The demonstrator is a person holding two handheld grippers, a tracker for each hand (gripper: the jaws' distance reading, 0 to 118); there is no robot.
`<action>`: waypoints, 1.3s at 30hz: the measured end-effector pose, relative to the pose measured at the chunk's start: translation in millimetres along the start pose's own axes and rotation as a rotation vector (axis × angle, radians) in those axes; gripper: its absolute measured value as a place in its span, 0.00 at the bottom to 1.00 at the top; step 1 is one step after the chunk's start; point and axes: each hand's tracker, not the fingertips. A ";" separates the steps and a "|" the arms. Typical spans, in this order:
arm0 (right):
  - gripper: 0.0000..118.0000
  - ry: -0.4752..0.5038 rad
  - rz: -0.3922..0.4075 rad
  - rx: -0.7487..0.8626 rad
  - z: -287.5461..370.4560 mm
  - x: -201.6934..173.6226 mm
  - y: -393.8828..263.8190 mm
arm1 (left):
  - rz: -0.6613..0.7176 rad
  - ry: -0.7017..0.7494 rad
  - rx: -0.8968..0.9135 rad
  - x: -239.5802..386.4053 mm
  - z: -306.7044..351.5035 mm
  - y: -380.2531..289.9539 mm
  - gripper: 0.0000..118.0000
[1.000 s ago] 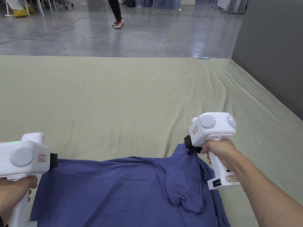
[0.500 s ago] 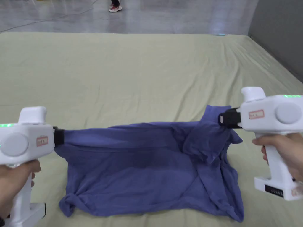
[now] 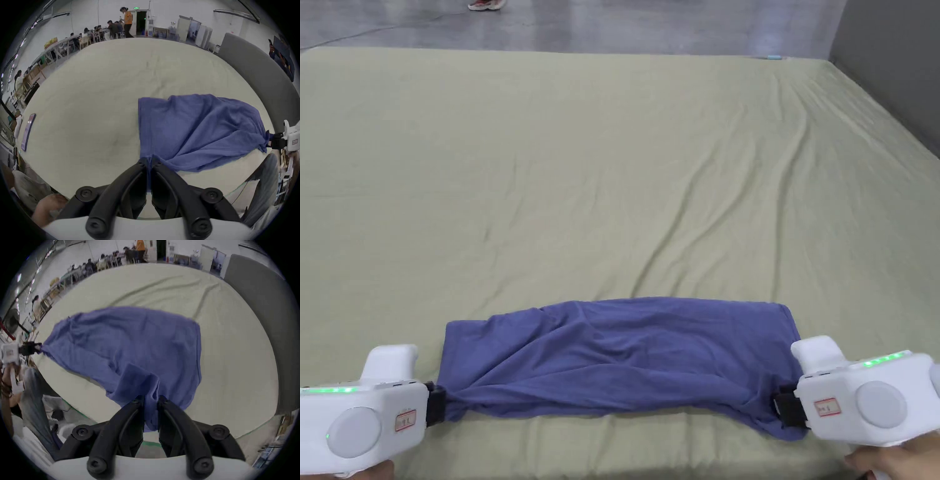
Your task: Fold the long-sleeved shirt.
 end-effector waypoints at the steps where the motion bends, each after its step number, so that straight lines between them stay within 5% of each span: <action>1: 0.14 -0.006 0.002 0.012 0.1 -0.4 -0.3 | 0.006 0.001 -0.001 -0.2 -1.6 -0.6 0.00; 3: 0.19 -0.007 0.009 0.019 1.5 1.2 1.9 | 0.014 0.001 0.002 0.6 -3.2 -2.1 0.01; 4: 0.33 -0.007 0.004 0.026 2.3 2.6 2.7 | 0.021 0.002 0.007 0.7 -2.4 -1.9 0.07; 5: 0.59 -0.012 0.001 0.034 5.5 3.9 2.7 | 0.046 -0.002 0.029 -0.4 0.1 -1.6 0.27; 6: 0.93 -0.062 -0.003 0.043 10.8 6.0 2.7 | 0.060 -0.004 0.037 -1.9 4.1 -0.2 0.79; 7: 1.00 -0.096 -0.013 0.036 17.6 8.6 3.5 | 0.065 0.000 0.034 -3.0 10.1 1.7 1.00; 12: 0.92 0.031 -0.137 0.274 77.6 8.1 28.5 | 0.079 -0.056 0.140 -1.2 57.5 29.6 0.97; 13: 0.79 0.037 -0.139 0.321 88.7 3.2 35.4 | 0.074 -0.050 0.177 2.5 65.6 38.0 0.83; 14: 0.44 0.030 -0.136 0.367 96.6 -2.9 43.1 | 0.065 -0.054 0.231 5.9 74.3 45.0 0.53; 15: 0.02 0.023 -0.123 0.398 102.4 -9.2 50.6 | 0.051 -0.059 0.272 6.7 79.4 51.6 0.00; 24: 0.02 -0.079 -0.065 0.383 80.7 -47.3 77.0 | 0.017 -0.041 0.265 18.4 77.0 66.3 0.00; 32: 0.02 -0.052 -0.069 0.382 81.7 -46.2 78.5 | 0.100 -0.099 0.225 -7.5 59.0 62.3 0.00; 33: 0.02 -0.045 -0.070 0.378 81.0 -45.7 78.0 | 0.150 -0.144 0.213 -16.6 53.2 60.7 0.21; 35: 0.02 -0.029 -0.068 0.368 78.9 -44.4 75.4 | 0.280 -0.293 0.134 -37.5 36.7 56.4 0.94; 39: 0.02 -0.035 -0.066 0.334 67.8 -44.8 72.1 | 0.443 -0.517 0.010 -71.5 -3.0 44.5 1.00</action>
